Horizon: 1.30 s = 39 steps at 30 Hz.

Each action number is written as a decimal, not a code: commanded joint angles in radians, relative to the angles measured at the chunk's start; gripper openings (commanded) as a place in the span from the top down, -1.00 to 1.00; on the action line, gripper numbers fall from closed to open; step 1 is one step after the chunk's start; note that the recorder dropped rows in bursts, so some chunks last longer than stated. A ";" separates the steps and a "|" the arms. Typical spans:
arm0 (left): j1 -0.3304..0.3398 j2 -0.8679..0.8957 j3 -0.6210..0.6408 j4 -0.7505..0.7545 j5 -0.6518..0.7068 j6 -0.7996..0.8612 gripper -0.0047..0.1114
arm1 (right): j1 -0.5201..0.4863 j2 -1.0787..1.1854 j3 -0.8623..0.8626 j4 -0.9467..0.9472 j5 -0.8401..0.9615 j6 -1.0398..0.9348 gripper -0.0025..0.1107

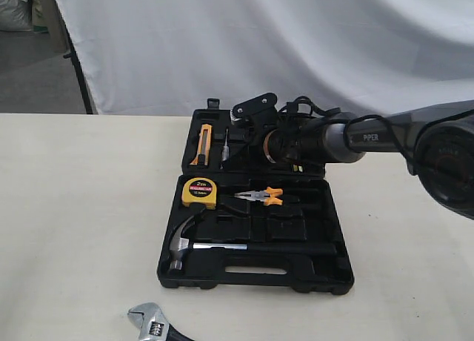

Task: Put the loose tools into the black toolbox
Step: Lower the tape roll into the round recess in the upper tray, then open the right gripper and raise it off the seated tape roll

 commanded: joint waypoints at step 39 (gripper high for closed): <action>0.025 -0.003 -0.003 0.004 -0.007 -0.005 0.91 | 0.051 0.038 0.000 0.179 0.125 -0.179 0.95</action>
